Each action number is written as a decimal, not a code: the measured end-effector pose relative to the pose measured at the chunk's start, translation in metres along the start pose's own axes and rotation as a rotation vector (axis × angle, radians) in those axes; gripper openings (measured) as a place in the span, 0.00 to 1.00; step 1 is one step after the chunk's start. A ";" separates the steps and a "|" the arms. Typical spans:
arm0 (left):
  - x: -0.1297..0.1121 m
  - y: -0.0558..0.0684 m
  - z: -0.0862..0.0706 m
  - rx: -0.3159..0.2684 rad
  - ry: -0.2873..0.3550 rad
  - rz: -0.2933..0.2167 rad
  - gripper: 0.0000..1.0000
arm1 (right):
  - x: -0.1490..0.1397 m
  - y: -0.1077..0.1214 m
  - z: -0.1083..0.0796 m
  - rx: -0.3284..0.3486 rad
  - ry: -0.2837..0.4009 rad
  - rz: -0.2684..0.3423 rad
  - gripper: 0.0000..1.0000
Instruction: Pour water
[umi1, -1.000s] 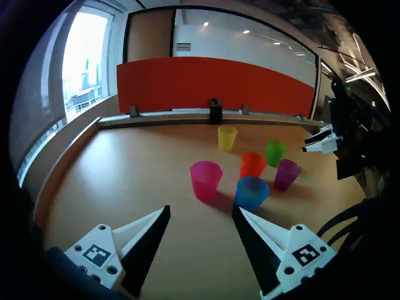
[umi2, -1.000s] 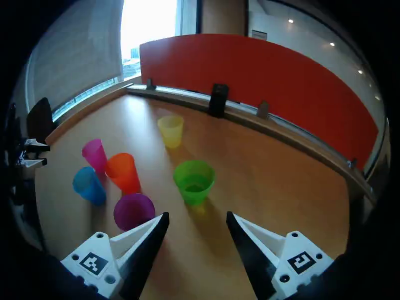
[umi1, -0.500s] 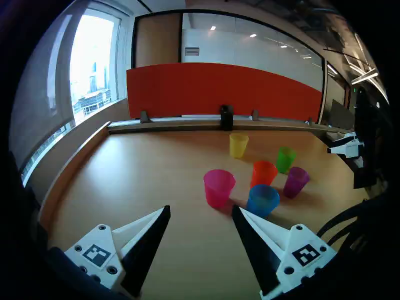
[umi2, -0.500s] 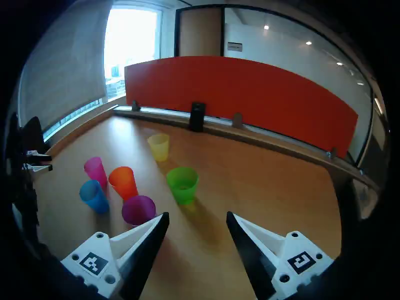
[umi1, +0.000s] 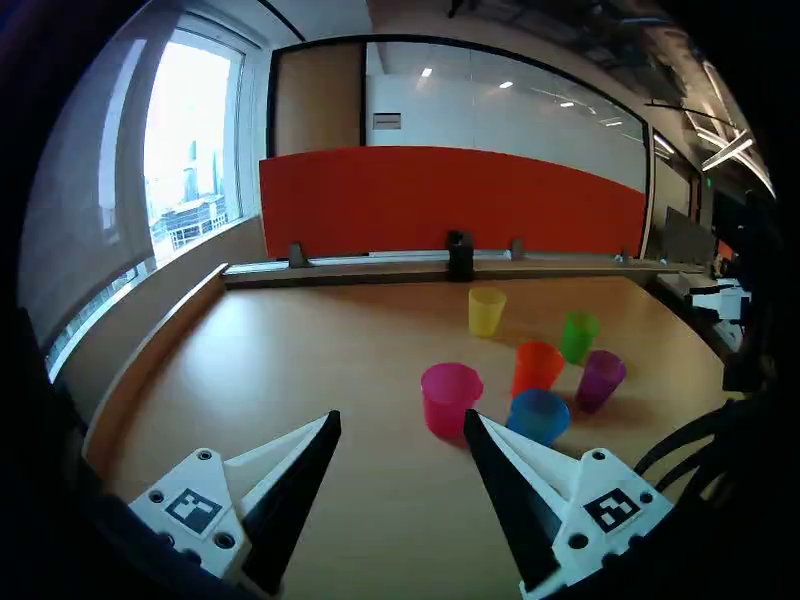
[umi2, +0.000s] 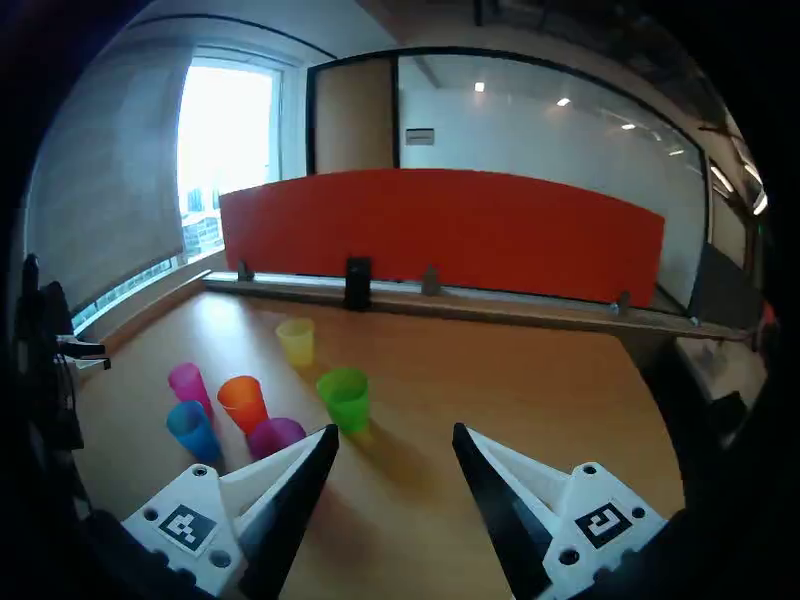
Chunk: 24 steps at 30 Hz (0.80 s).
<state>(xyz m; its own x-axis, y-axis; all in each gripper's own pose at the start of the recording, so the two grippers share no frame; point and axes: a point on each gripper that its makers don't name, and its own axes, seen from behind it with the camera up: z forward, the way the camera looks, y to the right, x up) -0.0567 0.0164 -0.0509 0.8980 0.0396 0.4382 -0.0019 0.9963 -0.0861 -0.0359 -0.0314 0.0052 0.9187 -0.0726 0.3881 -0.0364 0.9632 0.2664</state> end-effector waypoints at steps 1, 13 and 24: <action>0.001 -0.001 0.000 0.000 0.005 -0.003 0.91 | 0.001 0.001 -0.004 -0.011 0.009 0.003 0.88; 0.020 -0.007 0.000 -0.009 0.077 -0.024 0.91 | 0.020 0.023 -0.037 -0.189 0.144 0.063 0.88; 0.043 -0.016 -0.001 -0.007 0.161 0.000 0.91 | 0.030 0.039 -0.058 -0.323 0.225 0.181 0.88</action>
<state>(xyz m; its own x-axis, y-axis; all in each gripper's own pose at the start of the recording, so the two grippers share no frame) -0.0176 0.0022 -0.0319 0.9569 0.0262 0.2894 0.0007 0.9957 -0.0924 0.0131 0.0195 -0.0242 0.9729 0.1292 0.1917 -0.1133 0.9893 -0.0920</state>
